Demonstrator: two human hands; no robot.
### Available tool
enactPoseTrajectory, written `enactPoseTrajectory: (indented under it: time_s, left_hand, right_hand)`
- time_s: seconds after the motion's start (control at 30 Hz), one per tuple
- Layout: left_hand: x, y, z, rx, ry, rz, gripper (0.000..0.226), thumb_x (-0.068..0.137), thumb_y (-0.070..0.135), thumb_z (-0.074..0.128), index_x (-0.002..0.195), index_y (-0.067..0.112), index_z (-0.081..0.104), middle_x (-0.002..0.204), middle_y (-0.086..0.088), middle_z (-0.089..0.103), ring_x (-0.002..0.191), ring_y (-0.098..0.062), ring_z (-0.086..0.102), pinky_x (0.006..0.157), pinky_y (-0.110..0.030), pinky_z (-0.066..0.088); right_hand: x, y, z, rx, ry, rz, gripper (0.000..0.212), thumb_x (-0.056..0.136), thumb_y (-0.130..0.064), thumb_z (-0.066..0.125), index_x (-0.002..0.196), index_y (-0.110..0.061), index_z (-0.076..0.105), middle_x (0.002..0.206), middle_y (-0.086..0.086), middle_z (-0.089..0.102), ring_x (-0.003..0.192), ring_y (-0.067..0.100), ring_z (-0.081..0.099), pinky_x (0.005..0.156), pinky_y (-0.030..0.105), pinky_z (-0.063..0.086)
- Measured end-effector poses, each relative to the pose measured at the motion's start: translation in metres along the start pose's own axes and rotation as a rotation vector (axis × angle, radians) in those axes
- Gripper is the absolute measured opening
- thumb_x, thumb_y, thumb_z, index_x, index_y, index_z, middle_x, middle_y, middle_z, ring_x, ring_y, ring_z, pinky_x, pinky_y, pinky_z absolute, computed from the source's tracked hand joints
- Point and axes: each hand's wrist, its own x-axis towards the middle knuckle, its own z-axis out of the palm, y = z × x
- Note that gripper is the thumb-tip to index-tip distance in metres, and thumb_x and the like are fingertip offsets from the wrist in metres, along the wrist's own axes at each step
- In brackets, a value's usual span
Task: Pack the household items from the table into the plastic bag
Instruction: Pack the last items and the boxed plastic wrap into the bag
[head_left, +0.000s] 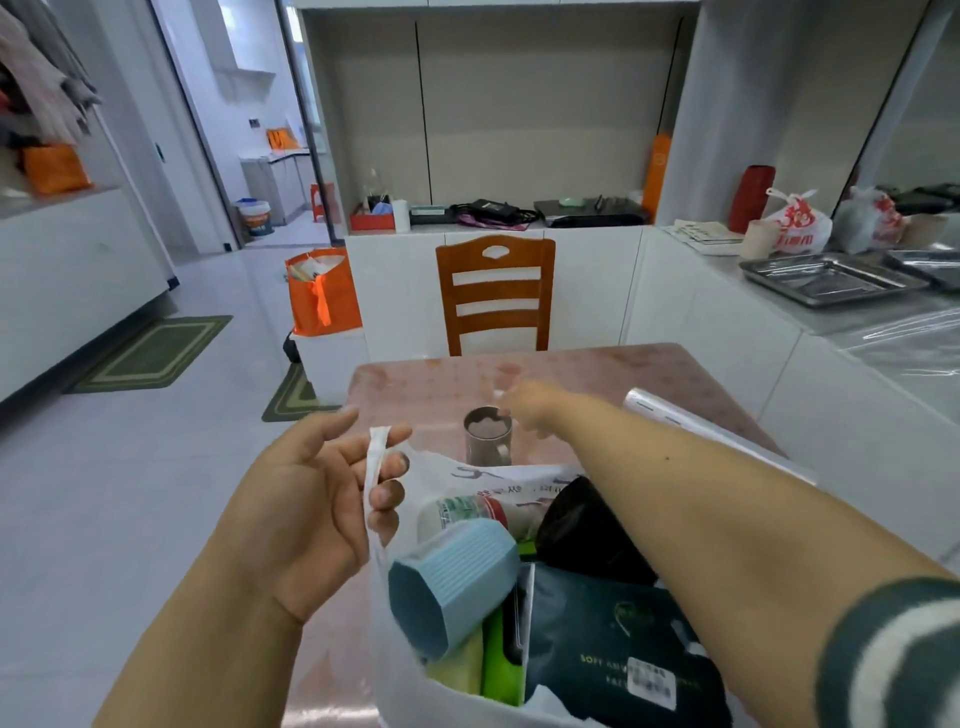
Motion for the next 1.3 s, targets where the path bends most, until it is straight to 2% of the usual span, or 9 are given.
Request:
enactPoseTrajectory:
  time_s: [0.13, 0.27, 0.43, 0.57, 0.7, 0.83, 0.97, 1.2, 1.3]
  left_hand:
    - [0.009, 0.003, -0.005, -0.008, -0.019, -0.005, 0.054, 0.075, 0.037, 0.051, 0.113, 0.0, 0.062, 0.064, -0.011, 0.051, 0.04, -0.013, 0.043, 0.035, -0.022, 0.04]
    - [0.016, 0.006, -0.007, 0.011, -0.016, -0.007, 0.058, 0.072, 0.038, 0.051, 0.114, 0.0, 0.063, 0.064, -0.011, 0.051, 0.04, -0.014, 0.041, 0.034, -0.021, 0.038]
    - [0.018, 0.006, -0.004, 0.025, 0.005, -0.022, 0.05, 0.085, 0.038, 0.045, 0.114, 0.0, 0.063, 0.063, -0.01, 0.051, 0.04, -0.012, 0.043, 0.036, -0.02, 0.04]
    - [0.019, 0.009, -0.001, 0.052, 0.058, -0.004, 0.048, 0.093, 0.037, 0.039, 0.114, -0.001, 0.059, 0.063, -0.008, 0.052, 0.041, -0.011, 0.044, 0.036, -0.02, 0.038]
    - [0.016, 0.011, 0.004, 0.083, 0.112, -0.017, 0.048, 0.093, 0.039, 0.042, 0.115, -0.001, 0.059, 0.066, -0.009, 0.06, 0.042, -0.011, 0.048, 0.037, -0.02, 0.04]
    - [0.008, 0.011, 0.009, 0.118, 0.145, -0.038, 0.047, 0.093, 0.04, 0.043, 0.111, -0.001, 0.059, 0.067, -0.009, 0.063, 0.043, -0.011, 0.051, 0.038, -0.019, 0.041]
    - [-0.001, 0.009, 0.012, 0.151, 0.176, -0.042, 0.049, 0.094, 0.042, 0.045, 0.116, 0.0, 0.058, 0.071, -0.01, 0.065, 0.045, -0.012, 0.052, 0.039, -0.017, 0.043]
    - [-0.014, 0.008, 0.014, 0.171, 0.138, 0.008, 0.055, 0.093, 0.05, 0.047, 0.119, 0.002, 0.055, 0.054, -0.003, 0.053, 0.031, -0.007, 0.028, 0.028, -0.015, 0.026]
    - [-0.02, 0.003, 0.016, 0.224, 0.113, 0.018, 0.053, 0.092, 0.054, 0.049, 0.114, 0.006, 0.057, 0.05, 0.0, 0.045, 0.032, -0.007, 0.026, 0.029, -0.015, 0.024]
  right_hand:
    - [0.047, 0.013, 0.032, -0.074, -0.124, -0.003, 0.042, 0.104, -0.029, 0.035, 0.136, -0.004, 0.047, 0.136, 0.015, 0.051, 0.109, 0.027, 0.055, 0.093, 0.034, 0.044]
    - [0.065, 0.01, 0.043, -0.141, -0.232, -0.026, 0.031, 0.102, -0.012, 0.037, 0.128, 0.003, 0.046, 0.098, 0.013, 0.059, 0.063, 0.013, 0.054, 0.05, 0.023, 0.042]
    - [0.061, 0.011, 0.037, -0.244, -0.246, -0.03, 0.032, 0.098, -0.015, 0.049, 0.125, 0.002, 0.055, 0.111, 0.016, 0.066, 0.08, 0.022, 0.057, 0.057, 0.024, 0.044]
    - [0.052, 0.01, 0.016, 0.007, 0.078, -0.04, 0.038, 0.095, -0.01, 0.049, 0.132, -0.008, 0.054, 0.115, 0.015, 0.064, 0.071, 0.018, 0.052, 0.059, 0.025, 0.042]
    - [-0.01, 0.002, -0.023, 0.453, 0.529, -0.158, 0.017, 0.092, -0.026, 0.059, 0.091, -0.014, 0.071, 0.089, 0.003, 0.068, 0.068, 0.01, 0.055, 0.061, 0.023, 0.047]
    - [-0.11, -0.006, -0.033, 0.667, 0.724, -0.31, 0.018, 0.087, -0.033, 0.067, 0.07, -0.027, 0.063, 0.076, -0.006, 0.065, 0.073, 0.01, 0.061, 0.065, 0.025, 0.049]
    - [-0.171, 0.002, -0.022, 0.766, 0.609, -0.287, 0.016, 0.087, -0.028, 0.067, 0.075, -0.018, 0.069, 0.076, 0.0, 0.068, 0.069, 0.012, 0.06, 0.062, 0.026, 0.046]
    - [-0.17, 0.013, 0.038, 1.031, 0.242, -0.015, 0.006, 0.091, -0.014, 0.062, 0.095, -0.012, 0.067, 0.092, 0.009, 0.068, 0.083, 0.025, 0.07, 0.084, 0.043, 0.059]
    - [-0.162, 0.027, 0.052, 0.6, 0.259, -0.025, 0.016, 0.096, -0.024, 0.049, 0.09, -0.018, 0.062, 0.095, 0.012, 0.066, 0.087, 0.027, 0.065, 0.087, 0.043, 0.056]
